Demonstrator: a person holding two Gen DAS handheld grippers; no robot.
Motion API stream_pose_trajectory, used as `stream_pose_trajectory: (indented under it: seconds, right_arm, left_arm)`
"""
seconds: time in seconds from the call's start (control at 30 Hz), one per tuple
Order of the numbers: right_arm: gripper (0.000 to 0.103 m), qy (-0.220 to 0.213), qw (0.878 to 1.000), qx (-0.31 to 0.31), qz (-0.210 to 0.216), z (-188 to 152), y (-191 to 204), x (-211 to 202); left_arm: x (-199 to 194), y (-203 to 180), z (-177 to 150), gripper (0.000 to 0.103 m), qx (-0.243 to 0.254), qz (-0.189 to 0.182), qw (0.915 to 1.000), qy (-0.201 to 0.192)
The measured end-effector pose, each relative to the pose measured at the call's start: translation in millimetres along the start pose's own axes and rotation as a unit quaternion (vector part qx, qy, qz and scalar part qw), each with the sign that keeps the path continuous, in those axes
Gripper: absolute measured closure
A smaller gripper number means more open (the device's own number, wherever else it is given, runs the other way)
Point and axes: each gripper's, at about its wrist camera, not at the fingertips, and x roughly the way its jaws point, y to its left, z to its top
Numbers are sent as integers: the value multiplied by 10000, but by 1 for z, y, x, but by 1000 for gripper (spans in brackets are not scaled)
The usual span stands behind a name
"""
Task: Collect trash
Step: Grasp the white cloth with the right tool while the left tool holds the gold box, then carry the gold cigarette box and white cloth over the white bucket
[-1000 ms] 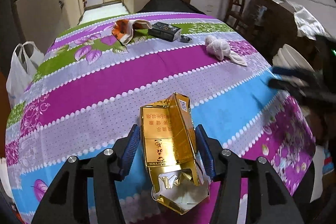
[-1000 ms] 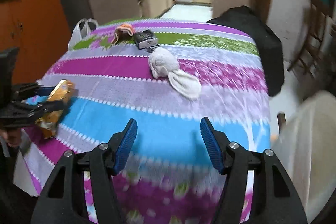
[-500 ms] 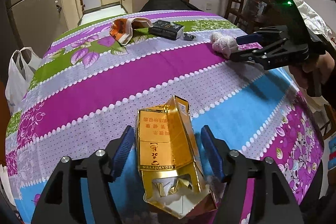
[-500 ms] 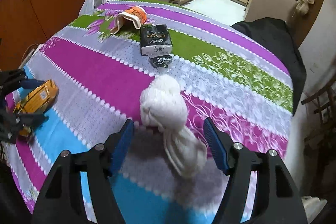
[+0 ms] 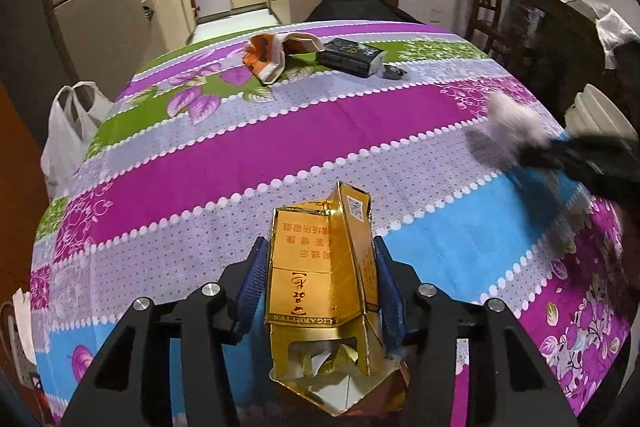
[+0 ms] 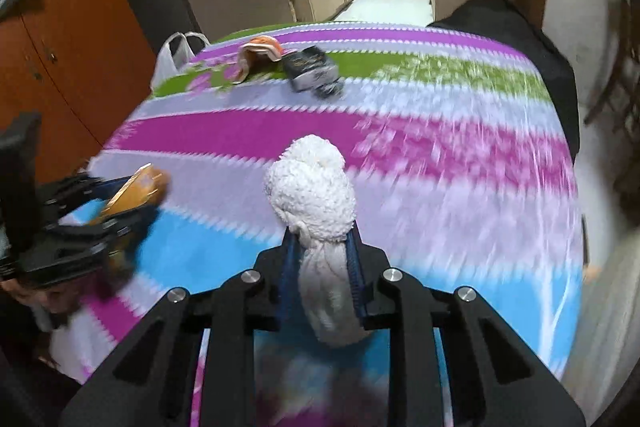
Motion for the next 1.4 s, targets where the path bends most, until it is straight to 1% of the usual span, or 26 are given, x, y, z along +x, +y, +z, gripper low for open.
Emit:
stream_pose_trajectory:
  seconds: [0.13,0.3,0.4,0.5,0.6,0.67,0.77,0.83,0.93,1.03,1.07,1.23,1.33,1.4]
  right_arm:
    - [81,11,9998,138,-107,-29,21,-20]
    - [81,-44,9988,481,77,-57,38,-39]
    - [81,-82,9981,593,171,-67,44,-45]
    - [81,-81,9983,559,133,-71,47,-47]
    - [81,-134,9977,650,119,-70,40,-56]
    - [81,-250,9975,655,46,-64,35,-67]
    - [81,-413,9970,650,48,-54,27,-86]
    - [81,-519,9966,635,-44,-45,18,-99]
    - [81,-652,9952,692,-239,-33,0,-126]
    - [81,-687,9929,772,-595,-24,-23,-151]
    - [81,-670,9916,815,-753,-23,-33,-161]
    - [81,-533,9825,1039,-1453,-25,-75,-197]
    - [80,-368,9742,1258,-1835,-30,-106,-218]
    - [80,-295,9693,1396,-2000,-34,-122,-226]
  left_arm:
    - [-3,-5,-2,52,16,333,9994,-26]
    - [-11,-15,-6,52,177,579,9981,-67]
    - [-18,-22,-6,52,276,725,9969,-134]
    - [-26,-30,-4,52,406,811,9956,-229]
    - [-36,-41,3,52,558,913,9935,-390]
    - [-43,-48,11,52,643,893,9926,-509]
    - [-53,-66,29,52,877,903,9895,-716]
    - [-60,-81,44,52,1029,856,9872,-869]
    - [-72,-116,69,52,1363,697,9813,-1168]
    - [-80,-148,87,52,1621,516,9761,-1353]
    - [-83,-166,94,52,1758,406,9730,-1438]
    - [-90,-230,117,52,2129,-95,9640,-1590]
    - [-90,-271,128,52,2341,-378,9582,-1603]
    - [-89,-298,134,52,2483,-555,9537,-1601]
